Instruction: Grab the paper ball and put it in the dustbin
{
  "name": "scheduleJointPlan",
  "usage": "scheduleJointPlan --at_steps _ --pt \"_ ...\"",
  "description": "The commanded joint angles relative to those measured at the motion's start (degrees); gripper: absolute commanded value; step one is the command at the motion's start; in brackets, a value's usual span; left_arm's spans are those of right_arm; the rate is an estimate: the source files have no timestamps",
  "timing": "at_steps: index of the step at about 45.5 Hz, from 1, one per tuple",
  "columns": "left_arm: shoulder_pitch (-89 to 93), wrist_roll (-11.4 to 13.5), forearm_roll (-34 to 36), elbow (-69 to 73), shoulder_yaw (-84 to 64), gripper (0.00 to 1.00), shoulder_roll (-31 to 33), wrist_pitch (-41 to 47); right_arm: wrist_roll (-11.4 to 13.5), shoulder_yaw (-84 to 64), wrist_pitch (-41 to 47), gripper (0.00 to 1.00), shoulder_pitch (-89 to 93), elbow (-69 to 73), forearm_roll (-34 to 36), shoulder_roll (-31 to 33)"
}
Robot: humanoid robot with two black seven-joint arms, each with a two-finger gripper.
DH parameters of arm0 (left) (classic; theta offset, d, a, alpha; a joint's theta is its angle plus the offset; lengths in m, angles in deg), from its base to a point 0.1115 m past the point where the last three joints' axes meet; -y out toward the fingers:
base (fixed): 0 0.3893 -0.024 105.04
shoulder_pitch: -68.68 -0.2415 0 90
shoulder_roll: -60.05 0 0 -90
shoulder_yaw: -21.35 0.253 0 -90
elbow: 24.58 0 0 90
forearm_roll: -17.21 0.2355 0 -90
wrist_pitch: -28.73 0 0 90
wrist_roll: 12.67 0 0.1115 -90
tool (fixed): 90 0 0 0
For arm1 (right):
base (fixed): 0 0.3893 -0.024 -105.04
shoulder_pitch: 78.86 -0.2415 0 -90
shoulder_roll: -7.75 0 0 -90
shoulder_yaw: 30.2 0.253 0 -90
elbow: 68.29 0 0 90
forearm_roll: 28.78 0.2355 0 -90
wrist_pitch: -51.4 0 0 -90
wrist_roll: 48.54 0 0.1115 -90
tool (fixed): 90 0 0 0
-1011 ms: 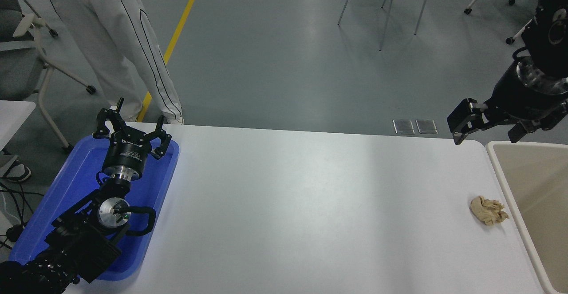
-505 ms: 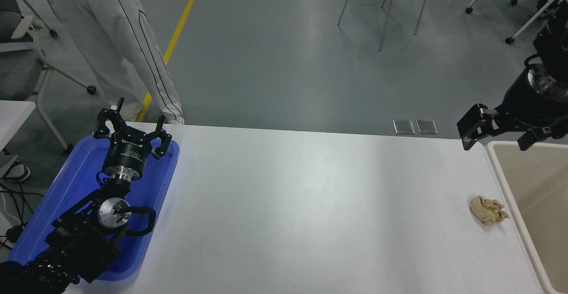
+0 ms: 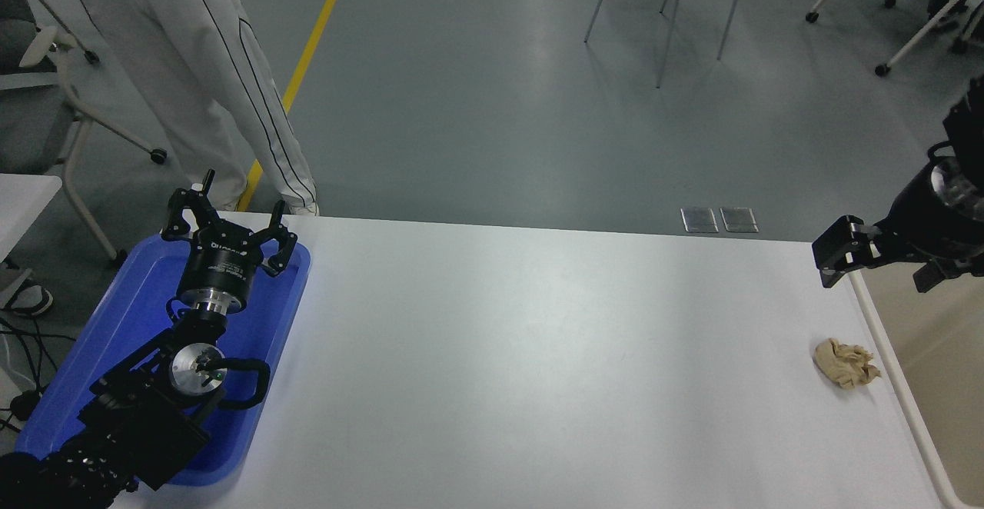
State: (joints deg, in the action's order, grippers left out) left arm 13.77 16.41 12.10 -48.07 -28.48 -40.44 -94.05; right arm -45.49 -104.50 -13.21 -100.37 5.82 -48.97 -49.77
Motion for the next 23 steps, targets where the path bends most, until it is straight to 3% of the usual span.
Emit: scheduleJointPlan --at_steps 1,23 --pt "0.0 0.0 0.0 -0.1 0.0 1.0 -0.1 0.0 -0.1 2.6 -14.2 0.99 11.5 -4.3 -0.8 2.6" --pt "0.1 -0.1 0.0 -0.1 -0.1 1.0 0.0 0.0 -0.1 13.0 -22.3 0.99 36.3 -23.5 0.2 2.8"
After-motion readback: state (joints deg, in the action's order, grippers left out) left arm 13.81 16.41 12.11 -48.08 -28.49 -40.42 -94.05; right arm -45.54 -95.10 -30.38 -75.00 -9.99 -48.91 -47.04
